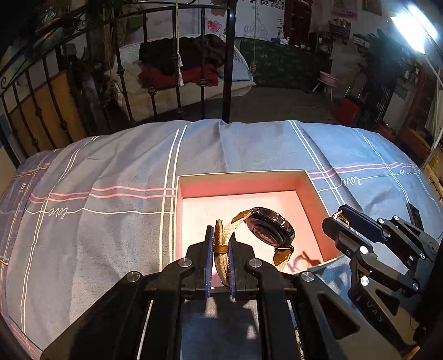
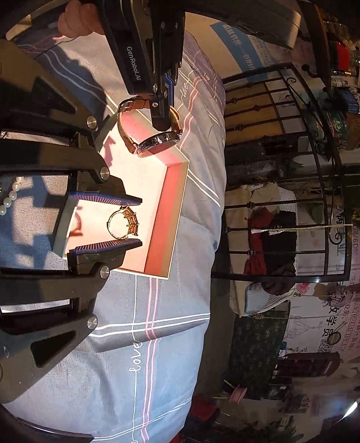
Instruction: Organize jewelry
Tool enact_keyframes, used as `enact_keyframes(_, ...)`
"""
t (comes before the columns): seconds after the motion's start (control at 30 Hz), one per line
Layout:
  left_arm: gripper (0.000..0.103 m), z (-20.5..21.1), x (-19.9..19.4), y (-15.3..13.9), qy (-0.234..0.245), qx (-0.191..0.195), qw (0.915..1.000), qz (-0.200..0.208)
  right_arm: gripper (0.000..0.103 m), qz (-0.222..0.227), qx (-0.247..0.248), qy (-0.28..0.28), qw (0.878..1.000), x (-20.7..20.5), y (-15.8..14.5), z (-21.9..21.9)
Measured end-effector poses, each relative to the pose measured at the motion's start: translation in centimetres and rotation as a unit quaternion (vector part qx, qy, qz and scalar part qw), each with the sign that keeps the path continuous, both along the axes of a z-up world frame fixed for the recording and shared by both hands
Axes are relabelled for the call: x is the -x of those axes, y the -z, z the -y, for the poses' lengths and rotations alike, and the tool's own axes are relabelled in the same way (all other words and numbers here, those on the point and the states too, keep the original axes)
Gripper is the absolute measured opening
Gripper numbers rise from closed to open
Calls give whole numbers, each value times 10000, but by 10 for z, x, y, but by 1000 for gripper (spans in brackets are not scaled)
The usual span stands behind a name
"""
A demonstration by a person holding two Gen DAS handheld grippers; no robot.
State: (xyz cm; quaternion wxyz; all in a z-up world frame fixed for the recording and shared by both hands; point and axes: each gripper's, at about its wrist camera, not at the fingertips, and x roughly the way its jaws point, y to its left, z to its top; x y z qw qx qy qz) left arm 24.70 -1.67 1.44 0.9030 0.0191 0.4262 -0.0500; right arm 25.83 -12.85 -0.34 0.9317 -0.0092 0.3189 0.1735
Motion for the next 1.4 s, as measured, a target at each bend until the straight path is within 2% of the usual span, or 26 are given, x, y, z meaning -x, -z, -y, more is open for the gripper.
enact_keyframes(0.43, 9, -2, -44, 49, -240, -13, 9974, -684, 25, -573, 329, -174, 9977, -45, 38, -22)
enact_keyframes(0.63, 11, -5, -49, 60, -294, -37, 9964, -792, 25, -741, 489, -266, 9957, -54, 52, -27)
enact_keyframes(0.87, 12, -4, -48, 56, -278, -164, 9971, -686, 25, -807, 493, -272, 9951, -52, 54, -25)
enact_keyframes(0.93, 16, -3, -46, 52, -274, -215, 9975, -615, 28, -736, 507, -266, 9956, -49, 51, -25)
enact_keyframes(1.0, 32, -5, -39, 42, -263, -217, 9984, -444, 41, -613, 545, -229, 9964, -42, 45, -24)
enact_keyframes(1.07, 41, -8, -28, 26, -282, -196, 9992, -203, 56, -397, 526, -126, 9977, -30, 33, -19)
enact_keyframes(1.27, 55, -20, 28, -14, -168, -48, 9992, 359, 57, 107, 158, 96, 9998, 28, -8, 7)
enact_keyframes(1.4, 59, -29, 77, -3, -118, 100, 9992, 360, 57, 36, -122, 177, 9998, 81, 2, 25)
